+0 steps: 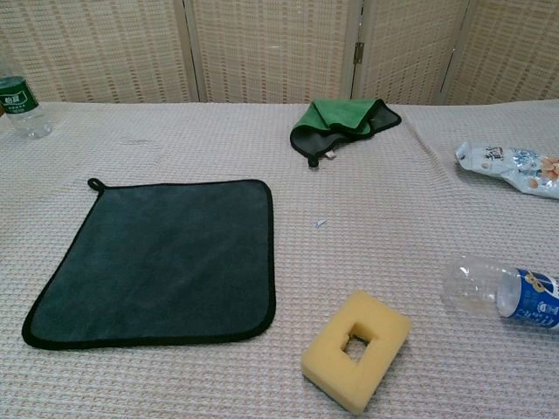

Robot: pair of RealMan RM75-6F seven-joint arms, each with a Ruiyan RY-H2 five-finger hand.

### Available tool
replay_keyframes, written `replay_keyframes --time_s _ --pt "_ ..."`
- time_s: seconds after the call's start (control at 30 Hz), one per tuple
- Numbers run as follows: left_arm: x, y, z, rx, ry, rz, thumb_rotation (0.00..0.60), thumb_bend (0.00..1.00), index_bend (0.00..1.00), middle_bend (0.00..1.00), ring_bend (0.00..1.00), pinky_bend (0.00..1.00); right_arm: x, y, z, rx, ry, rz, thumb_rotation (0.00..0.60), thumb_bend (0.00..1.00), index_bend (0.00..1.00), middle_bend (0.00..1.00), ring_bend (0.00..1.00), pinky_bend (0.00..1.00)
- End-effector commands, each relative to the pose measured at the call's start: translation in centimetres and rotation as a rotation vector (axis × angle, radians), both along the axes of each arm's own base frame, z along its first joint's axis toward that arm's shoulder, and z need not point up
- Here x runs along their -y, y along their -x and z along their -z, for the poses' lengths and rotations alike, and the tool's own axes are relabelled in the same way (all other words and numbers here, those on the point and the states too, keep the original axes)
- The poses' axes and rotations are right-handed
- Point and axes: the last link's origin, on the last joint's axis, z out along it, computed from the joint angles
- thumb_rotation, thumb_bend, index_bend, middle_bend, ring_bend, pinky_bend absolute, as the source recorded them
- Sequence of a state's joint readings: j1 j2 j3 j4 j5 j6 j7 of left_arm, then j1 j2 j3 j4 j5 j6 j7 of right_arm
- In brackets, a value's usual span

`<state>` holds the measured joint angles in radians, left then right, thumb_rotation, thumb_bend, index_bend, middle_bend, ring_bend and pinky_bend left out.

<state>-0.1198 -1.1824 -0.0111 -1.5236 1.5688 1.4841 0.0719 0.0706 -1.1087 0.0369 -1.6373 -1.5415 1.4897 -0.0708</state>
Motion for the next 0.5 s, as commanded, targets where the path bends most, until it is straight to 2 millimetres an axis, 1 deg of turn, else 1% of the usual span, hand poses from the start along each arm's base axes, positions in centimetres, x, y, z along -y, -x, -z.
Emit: replay_keyframes --time_s 0.03,0.13,0.2,0.23,0.27,0.3,0.33,0.4,0.43,0.47,0.5 --pt "-0.2 0.1 0.1 -0.001 0.004 -0.004 0.600 0.27 0.11 0.12 0.08 0.00 0.0 0.0 -0.1 0.003 -0.001 0.000 0.600 0.49 0.00 0.00 0.00 0.00" --pt "-0.3 -0.3 0.4 0.003 0.018 0.012 0.600 0.27 0.11 0.12 0.08 0.00 -0.4 -0.1 -0.5 0.003 0.017 -0.016 0.600 0.49 0.00 0.00 0.00 0.00" --pt "-0.5 -0.7 0.7 0.027 0.022 0.032 0.600 0.27 0.11 0.12 0.08 0.03 -0.7 -0.2 -0.6 0.007 0.026 -0.028 0.600 0.49 0.00 0.00 0.00 0.00" --pt "-0.8 -1.3 0.9 0.057 0.024 0.067 0.600 0.27 0.10 0.12 0.09 0.07 -0.9 -0.1 -0.6 0.005 0.026 -0.028 0.600 0.49 0.00 0.00 0.00 0.00" --pt "-1.2 -1.7 1.1 0.085 0.026 0.094 0.600 0.27 0.11 0.14 0.12 0.12 -1.1 -0.1 -0.6 0.005 0.025 -0.028 0.600 0.49 0.00 0.00 0.00 0.00" --pt "-1.6 -2.1 1.3 0.100 0.030 0.114 0.600 0.28 0.11 0.18 0.18 0.18 -1.1 -0.1 -0.6 0.007 0.025 -0.029 0.600 0.49 0.00 0.00 0.00 0.00" --pt "-2.4 -2.7 1.6 0.101 0.041 0.152 0.600 0.28 0.12 0.27 0.29 0.29 -1.2 -0.1 -0.7 0.010 0.026 -0.029 0.600 0.49 0.00 0.00 0.00 0.00" --pt "-3.7 -3.8 2.0 0.103 0.062 0.202 0.600 0.28 0.14 0.59 0.66 0.66 -1.1 -0.2 -0.8 0.019 0.033 -0.038 0.600 0.49 0.00 0.00 0.00 0.00" --pt "-4.5 -4.4 2.3 0.118 0.088 0.201 0.600 0.27 0.16 0.74 0.80 0.81 -1.1 -0.3 -0.8 0.022 0.041 -0.044 0.600 0.49 0.00 0.00 0.00 0.00" --pt "-5.2 -5.0 2.6 0.141 0.111 0.189 0.600 0.27 0.19 0.88 0.92 0.93 -1.0 -0.2 -0.8 0.021 0.046 -0.046 0.600 0.49 0.00 0.00 0.00 0.00" --pt "-6.0 -5.5 2.8 0.171 0.125 0.176 0.600 0.27 0.22 0.96 0.98 0.98 -1.0 -0.2 -0.8 0.020 0.048 -0.047 0.600 0.49 0.00 0.00 0.00 0.00"
